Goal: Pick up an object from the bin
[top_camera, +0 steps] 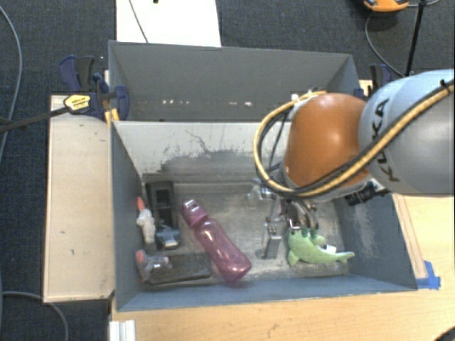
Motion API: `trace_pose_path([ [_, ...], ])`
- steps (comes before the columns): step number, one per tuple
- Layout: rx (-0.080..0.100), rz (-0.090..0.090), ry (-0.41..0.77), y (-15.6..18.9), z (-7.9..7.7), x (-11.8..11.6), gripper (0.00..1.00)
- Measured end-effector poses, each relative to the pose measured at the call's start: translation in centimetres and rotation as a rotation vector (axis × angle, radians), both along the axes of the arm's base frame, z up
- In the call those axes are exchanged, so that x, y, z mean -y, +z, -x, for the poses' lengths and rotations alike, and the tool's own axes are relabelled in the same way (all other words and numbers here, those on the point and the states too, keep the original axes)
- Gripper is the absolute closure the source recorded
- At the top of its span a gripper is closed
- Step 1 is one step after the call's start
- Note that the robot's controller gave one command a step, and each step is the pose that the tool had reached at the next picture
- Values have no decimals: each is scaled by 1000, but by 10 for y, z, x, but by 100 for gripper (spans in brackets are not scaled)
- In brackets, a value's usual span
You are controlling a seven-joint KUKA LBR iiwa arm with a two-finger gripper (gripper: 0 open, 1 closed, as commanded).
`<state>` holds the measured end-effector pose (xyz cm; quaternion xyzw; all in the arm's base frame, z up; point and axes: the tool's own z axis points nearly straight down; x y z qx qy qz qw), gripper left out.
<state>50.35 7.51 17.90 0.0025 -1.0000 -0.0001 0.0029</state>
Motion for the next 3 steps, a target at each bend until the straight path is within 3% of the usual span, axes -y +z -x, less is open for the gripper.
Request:
trace_pose_path([
  [1, 8, -1, -2, 4, -2, 0, 0],
  [2, 15, -2, -22, -37, 3, 9, 0],
  [3, 9, -2, -30, -52, 5, 13, 0],
])
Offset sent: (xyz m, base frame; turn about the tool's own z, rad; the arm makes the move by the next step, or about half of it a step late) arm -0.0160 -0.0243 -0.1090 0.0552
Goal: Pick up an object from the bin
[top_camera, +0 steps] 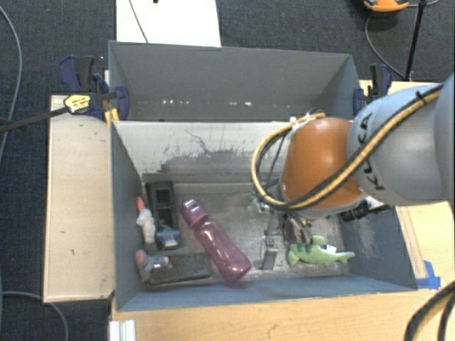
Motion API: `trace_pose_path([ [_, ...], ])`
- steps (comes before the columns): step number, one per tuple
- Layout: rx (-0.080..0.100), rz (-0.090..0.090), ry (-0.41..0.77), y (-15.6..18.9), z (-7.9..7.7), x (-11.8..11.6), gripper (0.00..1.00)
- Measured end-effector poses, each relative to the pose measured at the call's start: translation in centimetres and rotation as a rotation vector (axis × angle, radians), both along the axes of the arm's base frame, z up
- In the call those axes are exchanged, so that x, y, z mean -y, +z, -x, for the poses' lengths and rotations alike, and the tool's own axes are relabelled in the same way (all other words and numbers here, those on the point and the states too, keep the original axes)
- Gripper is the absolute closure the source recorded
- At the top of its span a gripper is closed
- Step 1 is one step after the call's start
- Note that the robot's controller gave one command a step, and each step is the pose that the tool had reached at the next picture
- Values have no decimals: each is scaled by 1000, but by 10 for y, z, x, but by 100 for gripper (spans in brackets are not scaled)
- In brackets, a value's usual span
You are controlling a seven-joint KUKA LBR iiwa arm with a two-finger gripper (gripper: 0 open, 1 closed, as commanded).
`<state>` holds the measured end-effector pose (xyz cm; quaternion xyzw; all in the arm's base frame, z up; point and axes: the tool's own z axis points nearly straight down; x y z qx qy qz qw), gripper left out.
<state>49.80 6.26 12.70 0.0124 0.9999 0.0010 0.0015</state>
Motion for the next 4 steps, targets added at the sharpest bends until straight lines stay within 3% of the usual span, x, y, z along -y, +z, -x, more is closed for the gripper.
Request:
trace_pose_path([
  [1, 1, 1, 90, 15, 10, 21, 0],
  [2, 6, -1, 90, 25, 12, 72, 0],
  [3, 1, 2, 104, 11, 8, 103, 0],
  [4, 7, -1, 104, -32, 16, 123, 100],
])
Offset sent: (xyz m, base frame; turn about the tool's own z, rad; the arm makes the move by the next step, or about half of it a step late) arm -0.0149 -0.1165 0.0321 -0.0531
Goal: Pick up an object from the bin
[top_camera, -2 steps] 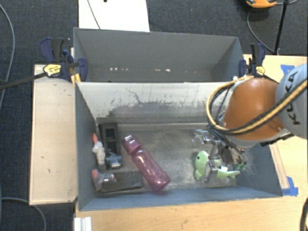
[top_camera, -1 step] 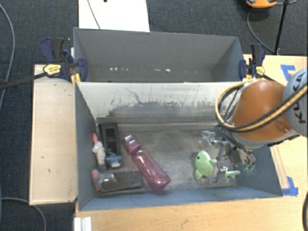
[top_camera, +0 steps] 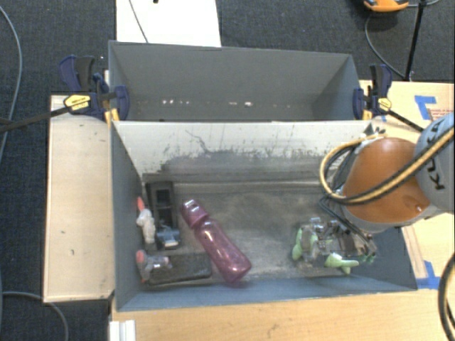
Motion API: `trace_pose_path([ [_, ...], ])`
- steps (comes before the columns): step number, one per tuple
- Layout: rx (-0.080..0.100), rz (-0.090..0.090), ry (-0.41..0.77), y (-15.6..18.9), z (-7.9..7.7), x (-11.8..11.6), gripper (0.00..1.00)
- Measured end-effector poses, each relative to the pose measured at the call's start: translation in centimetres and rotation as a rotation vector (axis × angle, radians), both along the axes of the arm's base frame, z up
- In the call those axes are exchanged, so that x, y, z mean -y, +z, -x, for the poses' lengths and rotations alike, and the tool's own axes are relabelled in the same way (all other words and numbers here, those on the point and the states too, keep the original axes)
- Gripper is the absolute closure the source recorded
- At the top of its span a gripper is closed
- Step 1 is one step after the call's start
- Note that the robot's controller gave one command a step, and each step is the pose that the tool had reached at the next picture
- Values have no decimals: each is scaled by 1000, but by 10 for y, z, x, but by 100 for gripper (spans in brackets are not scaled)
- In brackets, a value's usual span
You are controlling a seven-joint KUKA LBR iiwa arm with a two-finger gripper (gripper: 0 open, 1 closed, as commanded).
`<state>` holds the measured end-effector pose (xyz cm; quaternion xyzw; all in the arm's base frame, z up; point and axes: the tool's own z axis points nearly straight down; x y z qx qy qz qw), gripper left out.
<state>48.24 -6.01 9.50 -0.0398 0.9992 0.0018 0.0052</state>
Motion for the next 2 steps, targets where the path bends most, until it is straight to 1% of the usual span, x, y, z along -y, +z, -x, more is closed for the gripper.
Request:
trace_pose_path([
  [1, 0, 0, -3, 0, 0, 0, 0],
  [2, 0, 0, -4, 0, 0, 0, 0],
])
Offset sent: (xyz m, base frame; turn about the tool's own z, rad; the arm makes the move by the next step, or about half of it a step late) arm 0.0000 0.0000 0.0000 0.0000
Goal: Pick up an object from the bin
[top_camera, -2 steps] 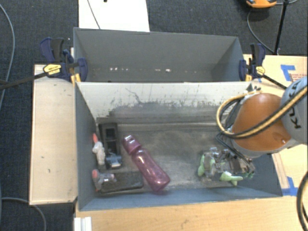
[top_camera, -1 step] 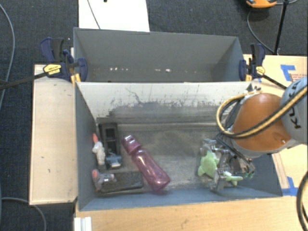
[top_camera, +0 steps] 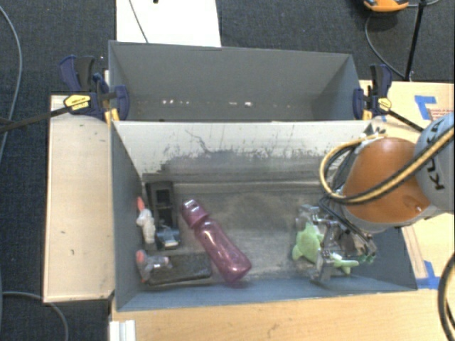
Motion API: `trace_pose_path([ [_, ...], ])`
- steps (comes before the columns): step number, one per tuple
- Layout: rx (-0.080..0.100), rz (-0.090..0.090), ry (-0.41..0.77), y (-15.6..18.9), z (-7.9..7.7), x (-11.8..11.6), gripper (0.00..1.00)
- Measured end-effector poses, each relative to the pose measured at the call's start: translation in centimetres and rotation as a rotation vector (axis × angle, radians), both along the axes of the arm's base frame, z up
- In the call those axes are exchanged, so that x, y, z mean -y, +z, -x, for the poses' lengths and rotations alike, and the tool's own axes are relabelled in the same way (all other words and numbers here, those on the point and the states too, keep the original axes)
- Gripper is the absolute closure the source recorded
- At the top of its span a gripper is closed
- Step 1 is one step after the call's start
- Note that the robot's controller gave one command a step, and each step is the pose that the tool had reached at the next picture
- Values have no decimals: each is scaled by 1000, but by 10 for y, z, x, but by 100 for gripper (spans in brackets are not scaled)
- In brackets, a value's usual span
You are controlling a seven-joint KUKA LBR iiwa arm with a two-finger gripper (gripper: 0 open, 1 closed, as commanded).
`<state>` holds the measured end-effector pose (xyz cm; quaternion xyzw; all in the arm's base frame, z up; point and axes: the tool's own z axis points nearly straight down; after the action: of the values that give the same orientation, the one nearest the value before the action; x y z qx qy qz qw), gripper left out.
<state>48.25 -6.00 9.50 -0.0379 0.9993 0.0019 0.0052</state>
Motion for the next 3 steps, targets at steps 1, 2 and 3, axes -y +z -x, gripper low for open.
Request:
trace_pose_path([
  [1, 5, 2, 225, -23, 3, 49, 100],
  [2, 5, 2, 224, -23, 3, 49, 100],
  [3, 11, -1, 247, -23, 0, 62, 100],
])
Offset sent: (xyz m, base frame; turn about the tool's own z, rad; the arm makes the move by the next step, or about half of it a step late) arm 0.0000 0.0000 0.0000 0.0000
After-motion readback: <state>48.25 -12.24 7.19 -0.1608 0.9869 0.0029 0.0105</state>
